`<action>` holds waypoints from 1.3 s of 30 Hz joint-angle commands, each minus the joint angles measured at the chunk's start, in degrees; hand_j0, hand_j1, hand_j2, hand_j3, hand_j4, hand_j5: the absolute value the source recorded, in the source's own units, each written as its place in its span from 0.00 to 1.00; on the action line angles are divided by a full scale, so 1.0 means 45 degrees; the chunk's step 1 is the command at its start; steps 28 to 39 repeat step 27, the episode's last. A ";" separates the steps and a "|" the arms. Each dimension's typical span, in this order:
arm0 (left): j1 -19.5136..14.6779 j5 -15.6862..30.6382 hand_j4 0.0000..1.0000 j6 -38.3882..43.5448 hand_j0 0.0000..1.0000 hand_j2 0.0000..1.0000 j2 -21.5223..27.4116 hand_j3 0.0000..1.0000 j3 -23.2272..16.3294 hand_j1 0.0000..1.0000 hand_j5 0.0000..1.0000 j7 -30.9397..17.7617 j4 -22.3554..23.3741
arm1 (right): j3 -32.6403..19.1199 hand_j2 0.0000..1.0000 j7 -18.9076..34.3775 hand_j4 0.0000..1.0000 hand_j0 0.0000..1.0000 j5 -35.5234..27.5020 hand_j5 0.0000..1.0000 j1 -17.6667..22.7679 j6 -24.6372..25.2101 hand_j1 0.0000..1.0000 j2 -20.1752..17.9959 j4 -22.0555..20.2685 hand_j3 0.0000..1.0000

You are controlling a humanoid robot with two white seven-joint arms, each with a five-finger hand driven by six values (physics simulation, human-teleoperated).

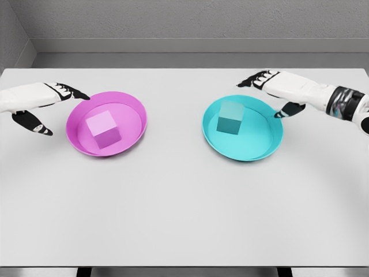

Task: Place the blocks in the corresponding plates according to their colors

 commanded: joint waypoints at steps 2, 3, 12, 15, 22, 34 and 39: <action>0.0000 0.0070 1.00 0.0026 1.00 1.00 0.0009 1.00 0.0017 1.00 1.00 0.0007 -0.0001 | -0.1067 1.00 -0.0008 1.00 1.00 -0.0084 1.00 0.0234 0.0042 1.00 -0.0391 0.0057 1.00; 0.0000 0.0070 1.00 0.0026 1.00 1.00 0.0009 1.00 0.0017 1.00 1.00 0.0007 -0.0001 | -0.1516 1.00 -0.0008 1.00 1.00 -0.0084 1.00 0.0410 0.0042 1.00 -0.0546 0.0135 1.00; 0.0059 0.0051 1.00 0.0026 1.00 1.00 0.0048 1.00 0.0017 1.00 1.00 -0.0013 0.0136 | -0.2005 1.00 -0.0008 1.00 1.00 -0.0084 1.00 0.0742 0.0042 1.00 -0.1055 0.0213 1.00; 0.0117 0.0109 1.00 0.0026 1.00 1.00 0.0185 1.00 0.0036 1.00 1.00 0.0007 0.0390 | -0.1986 1.00 -0.0008 1.00 1.00 -0.0084 1.00 0.0801 0.0042 1.00 -0.0996 0.0213 1.00; 0.0117 0.0129 1.00 0.0026 1.00 1.00 0.0165 1.00 0.0095 1.00 1.00 0.0007 0.0995 | -0.1966 1.00 -0.0008 1.00 1.00 -0.0084 1.00 0.0801 0.0042 1.00 -0.1016 0.0213 1.00; 0.0117 0.0129 1.00 0.0026 1.00 1.00 0.0145 1.00 0.0095 1.00 1.00 0.0007 0.0995 | -0.1966 1.00 -0.0008 1.00 1.00 -0.0084 1.00 0.0801 0.0042 1.00 -0.1035 0.0252 1.00; 0.0117 0.0129 1.00 0.0026 1.00 1.00 0.0145 1.00 0.0095 1.00 1.00 0.0007 0.0995 | -0.1966 1.00 -0.0008 1.00 1.00 -0.0084 1.00 0.0801 0.0042 1.00 -0.1035 0.0252 1.00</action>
